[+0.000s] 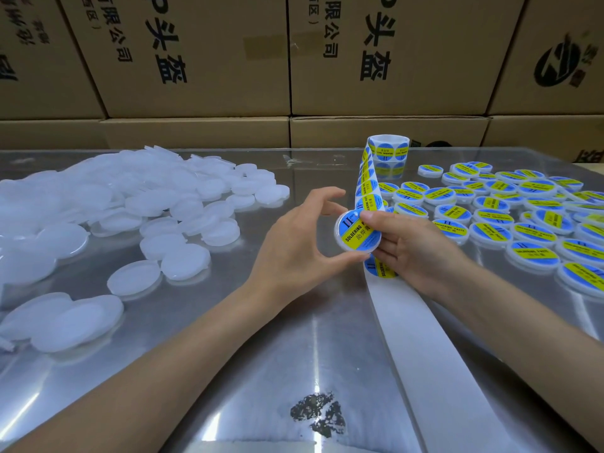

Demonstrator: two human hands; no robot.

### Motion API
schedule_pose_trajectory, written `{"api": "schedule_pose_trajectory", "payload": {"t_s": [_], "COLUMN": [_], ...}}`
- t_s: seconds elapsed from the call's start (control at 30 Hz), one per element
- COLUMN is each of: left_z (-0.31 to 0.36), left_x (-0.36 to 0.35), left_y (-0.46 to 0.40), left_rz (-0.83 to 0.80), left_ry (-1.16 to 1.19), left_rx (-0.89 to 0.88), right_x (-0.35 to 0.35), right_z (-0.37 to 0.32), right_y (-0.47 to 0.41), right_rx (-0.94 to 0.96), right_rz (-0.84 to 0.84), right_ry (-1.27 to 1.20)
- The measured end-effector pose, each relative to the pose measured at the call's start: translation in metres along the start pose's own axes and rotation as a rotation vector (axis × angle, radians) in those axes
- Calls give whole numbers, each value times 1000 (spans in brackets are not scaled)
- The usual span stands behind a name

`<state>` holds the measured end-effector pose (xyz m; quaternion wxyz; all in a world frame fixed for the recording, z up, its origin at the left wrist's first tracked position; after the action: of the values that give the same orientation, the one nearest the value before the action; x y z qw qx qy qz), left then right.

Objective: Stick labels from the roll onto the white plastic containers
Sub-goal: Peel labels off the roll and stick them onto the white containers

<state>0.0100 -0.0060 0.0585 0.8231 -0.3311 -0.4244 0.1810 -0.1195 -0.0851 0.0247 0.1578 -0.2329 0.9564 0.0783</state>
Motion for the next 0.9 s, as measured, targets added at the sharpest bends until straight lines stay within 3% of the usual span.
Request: {"api": "schedule_pose_trajectory", "payload": {"t_s": [0.23,0.53,0.9], "left_z": [1,1,1], "left_x": [0,6,9], "left_y": [0,1,1], "left_rz": [21,82,78], "left_ry": [71,204,202], "left_rx": [42,134,84], "right_x": [-3,-11,-6], "right_z": [-3,-25,-34], "right_y": [3,16,14], "right_rx": [120,598,667], "right_rz": [31,112,153], "right_ry": [54,441,709]}}
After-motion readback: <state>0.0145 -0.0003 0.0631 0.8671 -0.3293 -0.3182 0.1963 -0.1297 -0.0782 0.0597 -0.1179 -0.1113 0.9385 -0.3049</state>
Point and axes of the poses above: each hand's wrist, its own y-axis away from the middle knuckle, its own x-axis out of the back of the hand, z = x × y, the point moved 5 cm from there along -y, towards the middle knuckle, and after that the axes turned 5 degrees about -y, right-handed, at the moved point
